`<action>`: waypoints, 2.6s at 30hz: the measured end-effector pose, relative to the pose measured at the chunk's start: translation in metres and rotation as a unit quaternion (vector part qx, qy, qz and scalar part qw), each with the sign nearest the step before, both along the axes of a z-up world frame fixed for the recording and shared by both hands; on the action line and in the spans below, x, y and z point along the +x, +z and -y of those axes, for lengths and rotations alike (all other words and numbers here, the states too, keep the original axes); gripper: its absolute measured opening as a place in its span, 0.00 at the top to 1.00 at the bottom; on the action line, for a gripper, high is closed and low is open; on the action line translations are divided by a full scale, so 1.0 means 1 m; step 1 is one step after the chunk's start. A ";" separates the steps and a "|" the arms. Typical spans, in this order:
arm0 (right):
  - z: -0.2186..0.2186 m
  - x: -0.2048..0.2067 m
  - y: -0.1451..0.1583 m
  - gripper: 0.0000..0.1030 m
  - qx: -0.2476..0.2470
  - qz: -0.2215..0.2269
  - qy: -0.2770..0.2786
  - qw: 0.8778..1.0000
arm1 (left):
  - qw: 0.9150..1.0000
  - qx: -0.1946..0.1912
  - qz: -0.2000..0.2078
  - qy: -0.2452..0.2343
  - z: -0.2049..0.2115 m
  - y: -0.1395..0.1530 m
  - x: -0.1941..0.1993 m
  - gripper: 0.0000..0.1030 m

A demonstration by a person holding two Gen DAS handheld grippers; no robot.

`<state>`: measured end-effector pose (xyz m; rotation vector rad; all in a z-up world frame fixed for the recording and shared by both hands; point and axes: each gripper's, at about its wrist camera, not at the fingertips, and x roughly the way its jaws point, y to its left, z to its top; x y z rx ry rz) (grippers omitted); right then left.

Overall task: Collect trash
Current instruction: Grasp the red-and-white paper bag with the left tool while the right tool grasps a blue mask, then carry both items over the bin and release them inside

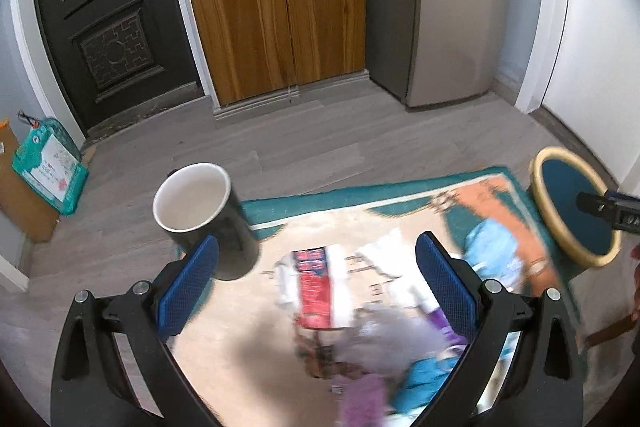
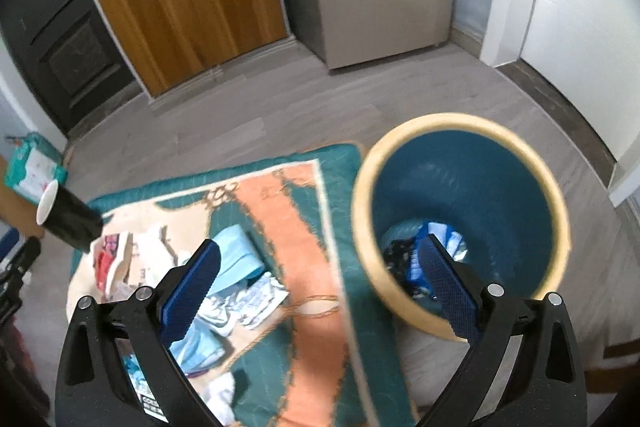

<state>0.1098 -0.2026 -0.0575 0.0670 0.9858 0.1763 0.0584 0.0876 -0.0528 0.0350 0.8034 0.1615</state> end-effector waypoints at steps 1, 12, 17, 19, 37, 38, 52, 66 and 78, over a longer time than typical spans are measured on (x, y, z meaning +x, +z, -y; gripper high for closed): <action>-0.004 0.001 -0.004 0.05 -0.005 -0.001 0.003 1.000 | 1.000 0.007 0.000 -0.004 -0.005 -0.004 0.000 0.06; -0.058 0.014 -0.046 0.05 0.002 -0.037 0.026 0.999 | 0.997 -0.038 -0.069 -0.018 -0.041 -0.070 0.008 0.06; -0.073 0.026 -0.059 0.05 0.015 -0.045 0.038 0.998 | 0.994 -0.045 -0.098 -0.021 -0.040 -0.094 0.023 0.06; -0.076 0.028 -0.065 0.06 0.014 -0.053 0.043 0.998 | 0.993 -0.051 -0.099 -0.021 -0.039 -0.099 0.028 0.06; -0.081 0.026 -0.074 0.77 0.028 -0.085 0.081 0.993 | 0.986 -0.051 -0.153 -0.034 -0.025 -0.131 0.049 0.26; -0.081 0.025 -0.072 0.79 0.029 -0.082 0.082 0.993 | 0.986 -0.054 -0.151 -0.035 -0.027 -0.130 0.048 0.27; -0.063 -0.005 0.000 0.88 0.079 -0.020 0.074 0.994 | 0.997 -0.031 -0.069 -0.025 -0.022 -0.057 0.013 0.27; 0.037 -0.015 0.103 0.88 0.078 0.103 0.034 0.991 | 0.995 -0.032 0.033 -0.084 0.042 0.036 0.011 0.27; 0.155 0.022 0.097 0.88 0.024 0.129 -0.056 0.990 | 0.981 -0.015 0.037 -0.191 0.158 0.034 0.040 0.27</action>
